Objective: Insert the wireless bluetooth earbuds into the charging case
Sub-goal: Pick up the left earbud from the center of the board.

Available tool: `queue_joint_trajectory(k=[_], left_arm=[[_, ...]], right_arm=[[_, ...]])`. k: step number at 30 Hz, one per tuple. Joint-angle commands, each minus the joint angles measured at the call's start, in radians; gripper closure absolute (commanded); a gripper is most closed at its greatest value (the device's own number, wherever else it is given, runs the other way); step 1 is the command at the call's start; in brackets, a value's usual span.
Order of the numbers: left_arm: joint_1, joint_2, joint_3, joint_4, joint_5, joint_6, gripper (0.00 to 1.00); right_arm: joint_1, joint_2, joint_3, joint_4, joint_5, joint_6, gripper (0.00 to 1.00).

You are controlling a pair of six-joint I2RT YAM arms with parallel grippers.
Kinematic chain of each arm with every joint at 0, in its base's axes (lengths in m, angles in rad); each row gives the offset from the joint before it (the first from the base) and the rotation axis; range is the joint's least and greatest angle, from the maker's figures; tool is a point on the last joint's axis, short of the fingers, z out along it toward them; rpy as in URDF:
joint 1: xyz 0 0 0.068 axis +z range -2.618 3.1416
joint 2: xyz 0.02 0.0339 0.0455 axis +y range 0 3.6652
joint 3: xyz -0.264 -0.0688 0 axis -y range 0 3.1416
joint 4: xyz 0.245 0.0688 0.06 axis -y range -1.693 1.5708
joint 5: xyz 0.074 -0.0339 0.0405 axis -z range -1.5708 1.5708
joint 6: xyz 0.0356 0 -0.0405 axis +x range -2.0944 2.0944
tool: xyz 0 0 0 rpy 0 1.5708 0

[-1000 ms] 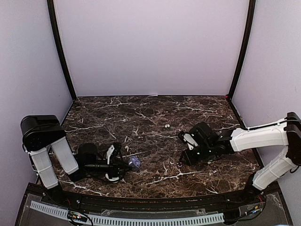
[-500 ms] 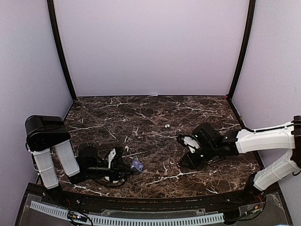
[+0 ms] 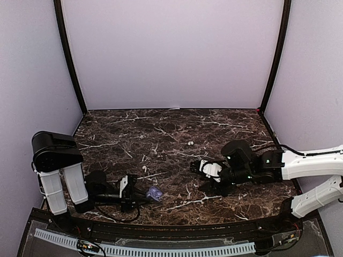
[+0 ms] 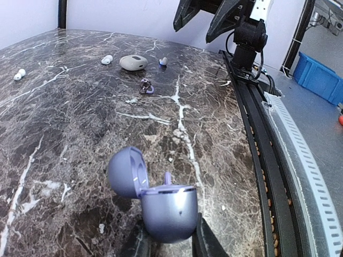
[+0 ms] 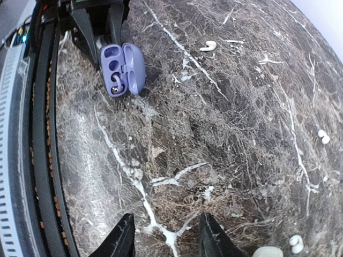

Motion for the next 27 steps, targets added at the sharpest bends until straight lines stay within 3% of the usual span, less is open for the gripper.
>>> queue_joint_trajectory(k=[1,3,5,12,17,20,27], left_arm=[[-0.014,-0.017,-0.016,0.225,0.027,0.112,0.83],[-0.015,-0.037,-0.021,0.225,0.03,0.16,0.83],[-0.015,-0.049,-0.021,0.225,0.12,0.239,0.86],[-0.011,-0.078,0.005,0.225,0.196,0.493,0.94],[0.076,-0.067,0.069,0.225,0.372,0.478,0.98],[0.124,-0.06,0.108,0.226,0.407,0.455,0.99],[0.173,-0.073,0.15,0.164,0.393,0.475,0.97]], right_arm=[[0.074,0.077,0.077,-0.127,0.142,-0.296,0.63],[0.117,0.109,0.091,-0.175,0.201,-0.346,0.64],[0.151,0.13,0.095,-0.196,0.238,-0.382,0.66],[0.175,0.087,0.069,-0.174,0.218,-0.466,0.7],[0.174,0.087,0.046,-0.186,0.21,-0.51,0.73],[0.149,0.098,0.04,-0.182,0.212,-0.516,0.76],[0.001,0.1,0.115,-0.22,0.018,-0.301,0.73]])
